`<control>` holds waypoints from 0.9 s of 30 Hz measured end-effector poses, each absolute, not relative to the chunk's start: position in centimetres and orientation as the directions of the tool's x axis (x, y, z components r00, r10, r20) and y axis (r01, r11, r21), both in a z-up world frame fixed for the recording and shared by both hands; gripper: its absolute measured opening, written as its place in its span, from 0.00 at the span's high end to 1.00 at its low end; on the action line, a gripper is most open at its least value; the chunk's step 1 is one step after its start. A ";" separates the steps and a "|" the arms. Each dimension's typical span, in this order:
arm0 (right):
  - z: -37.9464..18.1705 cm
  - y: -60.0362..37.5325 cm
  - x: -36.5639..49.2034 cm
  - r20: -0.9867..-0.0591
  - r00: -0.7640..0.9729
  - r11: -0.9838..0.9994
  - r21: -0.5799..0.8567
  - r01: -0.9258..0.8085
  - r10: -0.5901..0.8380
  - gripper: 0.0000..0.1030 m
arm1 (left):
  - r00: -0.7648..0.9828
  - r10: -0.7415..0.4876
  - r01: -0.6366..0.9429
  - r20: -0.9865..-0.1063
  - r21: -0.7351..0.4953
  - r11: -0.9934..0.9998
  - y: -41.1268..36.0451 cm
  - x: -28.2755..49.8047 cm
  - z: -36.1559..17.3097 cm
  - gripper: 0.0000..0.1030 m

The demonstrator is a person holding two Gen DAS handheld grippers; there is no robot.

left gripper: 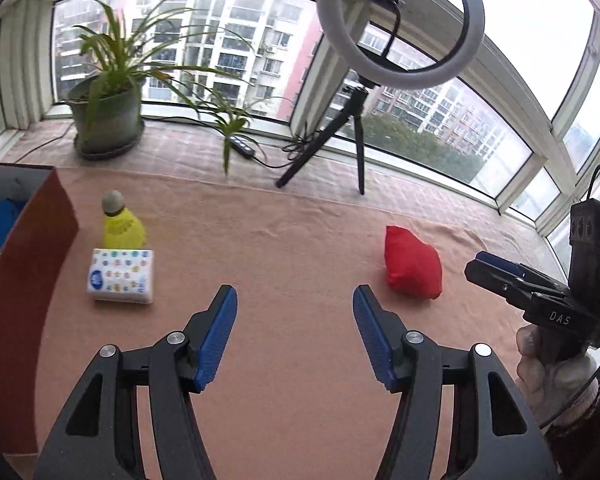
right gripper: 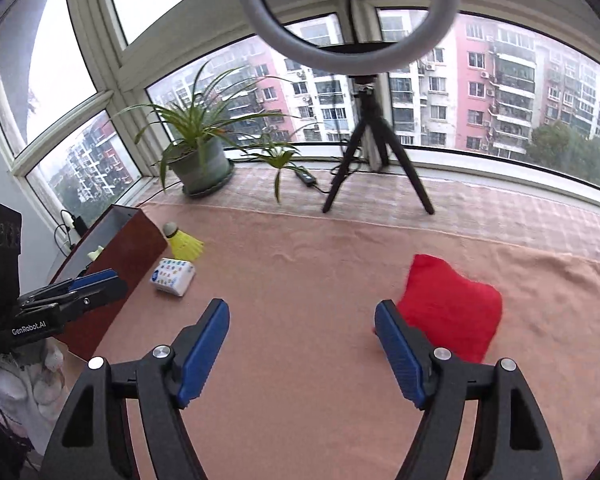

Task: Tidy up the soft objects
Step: 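Move both open grippers over the red cushion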

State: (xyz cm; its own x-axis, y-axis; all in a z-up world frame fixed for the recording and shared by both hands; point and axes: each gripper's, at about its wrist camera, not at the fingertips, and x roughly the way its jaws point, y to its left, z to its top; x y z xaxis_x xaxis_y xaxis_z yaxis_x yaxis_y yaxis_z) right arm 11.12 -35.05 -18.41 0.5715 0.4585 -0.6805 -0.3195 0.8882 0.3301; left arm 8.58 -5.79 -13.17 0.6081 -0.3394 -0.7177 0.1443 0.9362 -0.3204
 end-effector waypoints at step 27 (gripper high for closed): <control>-31.5 -48.8 19.9 -0.702 0.382 0.751 0.660 0.029 0.602 0.30 | 0.236 -0.536 0.343 -0.810 -0.447 0.826 -23.0 20.8 -21.7 0.35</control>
State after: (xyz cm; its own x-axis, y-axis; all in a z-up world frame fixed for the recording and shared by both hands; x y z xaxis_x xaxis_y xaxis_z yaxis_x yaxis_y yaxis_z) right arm 19.85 -48.82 -31.49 0.3816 0.6015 -0.7019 0.0292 0.7511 0.6596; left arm 20.76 -22.99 -21.66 0.2359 -0.5365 -0.8103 0.3432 0.8261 -0.4471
